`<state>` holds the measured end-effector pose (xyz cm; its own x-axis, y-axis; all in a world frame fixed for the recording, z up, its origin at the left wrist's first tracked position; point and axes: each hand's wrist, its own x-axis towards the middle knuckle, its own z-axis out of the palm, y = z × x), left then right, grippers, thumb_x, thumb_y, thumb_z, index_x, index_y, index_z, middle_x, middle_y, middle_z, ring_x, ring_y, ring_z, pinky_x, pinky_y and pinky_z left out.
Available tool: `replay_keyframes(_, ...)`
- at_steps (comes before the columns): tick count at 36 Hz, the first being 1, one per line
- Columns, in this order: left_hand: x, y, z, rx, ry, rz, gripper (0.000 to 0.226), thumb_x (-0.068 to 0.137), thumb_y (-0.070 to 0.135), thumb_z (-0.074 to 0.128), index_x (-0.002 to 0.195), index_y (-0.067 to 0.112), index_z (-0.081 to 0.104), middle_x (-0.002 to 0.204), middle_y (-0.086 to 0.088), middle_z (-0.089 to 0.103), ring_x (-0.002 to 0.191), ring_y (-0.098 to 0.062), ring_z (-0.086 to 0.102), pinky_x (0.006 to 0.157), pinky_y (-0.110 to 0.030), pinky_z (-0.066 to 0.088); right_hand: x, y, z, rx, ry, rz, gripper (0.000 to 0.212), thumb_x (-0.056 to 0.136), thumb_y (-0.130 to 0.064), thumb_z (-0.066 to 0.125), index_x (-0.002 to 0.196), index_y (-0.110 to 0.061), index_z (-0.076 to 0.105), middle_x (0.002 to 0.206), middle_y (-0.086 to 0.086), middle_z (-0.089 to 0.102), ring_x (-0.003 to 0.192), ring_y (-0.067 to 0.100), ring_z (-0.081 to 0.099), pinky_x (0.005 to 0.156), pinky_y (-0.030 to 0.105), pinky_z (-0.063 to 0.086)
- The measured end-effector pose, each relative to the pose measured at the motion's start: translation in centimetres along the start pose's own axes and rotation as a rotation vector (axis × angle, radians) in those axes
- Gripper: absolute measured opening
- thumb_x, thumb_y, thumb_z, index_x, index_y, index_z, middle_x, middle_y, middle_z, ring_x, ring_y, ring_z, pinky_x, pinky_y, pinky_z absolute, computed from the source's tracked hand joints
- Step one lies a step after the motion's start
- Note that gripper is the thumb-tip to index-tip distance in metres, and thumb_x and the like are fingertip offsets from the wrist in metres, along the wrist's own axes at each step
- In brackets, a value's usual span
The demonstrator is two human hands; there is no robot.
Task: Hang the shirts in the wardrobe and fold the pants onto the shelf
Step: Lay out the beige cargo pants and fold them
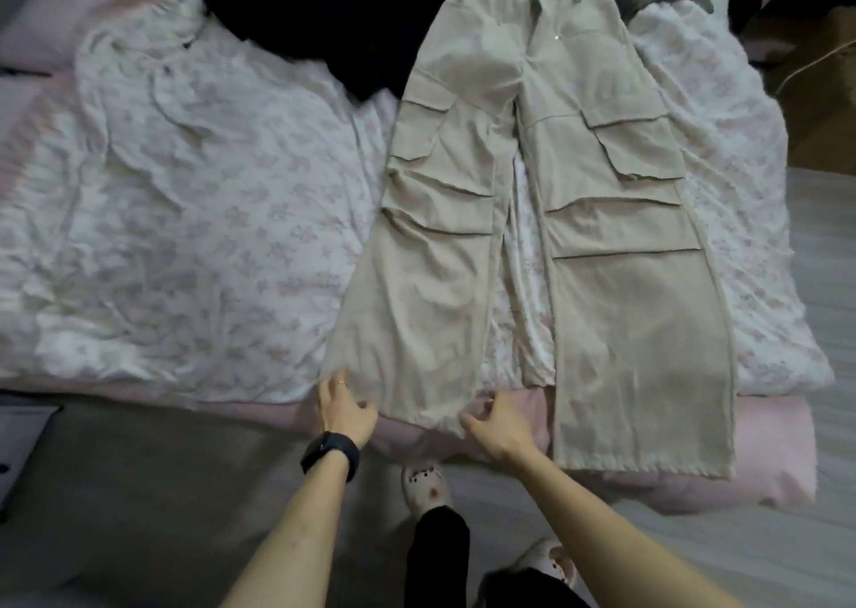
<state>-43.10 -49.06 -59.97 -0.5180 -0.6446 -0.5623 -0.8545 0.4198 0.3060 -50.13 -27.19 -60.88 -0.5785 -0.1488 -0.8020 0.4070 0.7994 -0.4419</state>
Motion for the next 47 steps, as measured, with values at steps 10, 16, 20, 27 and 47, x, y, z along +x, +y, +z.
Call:
replay_keyframes(10,4.9,-2.4,-0.6,-0.166,0.037,-0.041,0.081,0.085,0.016,0.073,0.153,0.012,0.029,0.150,-0.017,0.032,0.135,-0.038,0.040,0.112,-0.042,0.035,3.5,-0.8,3.6,0.067,0.015,0.048,0.058,0.084,-0.035,0.075,0.127,-0.005,0.049,0.123,0.014,0.065,0.113,0.033,0.062,0.097,0.042,0.050)
replay_keyframes(16,5.4,-3.6,-0.5,-0.104,-0.022,-0.094,0.042,0.099,0.020,0.058,0.135,0.001,0.051,0.133,-0.025,0.057,0.122,-0.040,0.053,0.099,-0.042,0.044,3.7,-0.9,4.6,-0.020,-0.043,0.018,0.041,0.091,-0.032,0.069,0.122,-0.005,0.063,0.116,0.015,0.071,0.105,0.030,0.066,0.082,0.031,0.047)
replay_keyframes(20,3.3,-6.1,-0.5,-0.072,-0.055,-0.121,0.026,0.100,0.030,0.055,0.112,0.008,0.064,0.118,-0.020,0.066,0.096,-0.035,0.061,0.083,-0.038,0.050,2.0,0.9,5.6,-0.136,-0.022,0.043,0.037,0.095,-0.032,0.058,0.116,-0.002,0.064,0.116,0.021,0.070,0.108,0.038,0.064,0.082,0.037,0.048)
replay_keyframes(27,2.4,-7.7,-1.2,0.085,-0.149,-0.181,0.010,0.099,0.026,0.057,0.097,0.015,0.058,0.118,-0.017,0.064,0.083,-0.028,0.052,0.073,-0.033,0.042,0.5,2.9,6.0,-0.179,-0.065,0.068,0.037,0.090,-0.040,0.059,0.111,-0.011,0.067,0.108,0.013,0.073,0.101,0.034,0.067,0.073,0.033,0.047)
replay_keyframes(47,-10.3,17.8,14.2,0.073,-0.195,0.531,0.049,0.090,0.024,0.058,0.138,0.026,0.047,0.143,0.002,0.039,0.120,-0.026,0.053,0.095,-0.038,0.048,0.9,11.8,-19.2,0.038,0.611,0.076,0.037,0.092,-0.028,0.066,0.120,-0.006,0.059,0.123,0.022,0.060,0.114,0.041,0.056,0.098,0.046,0.046)
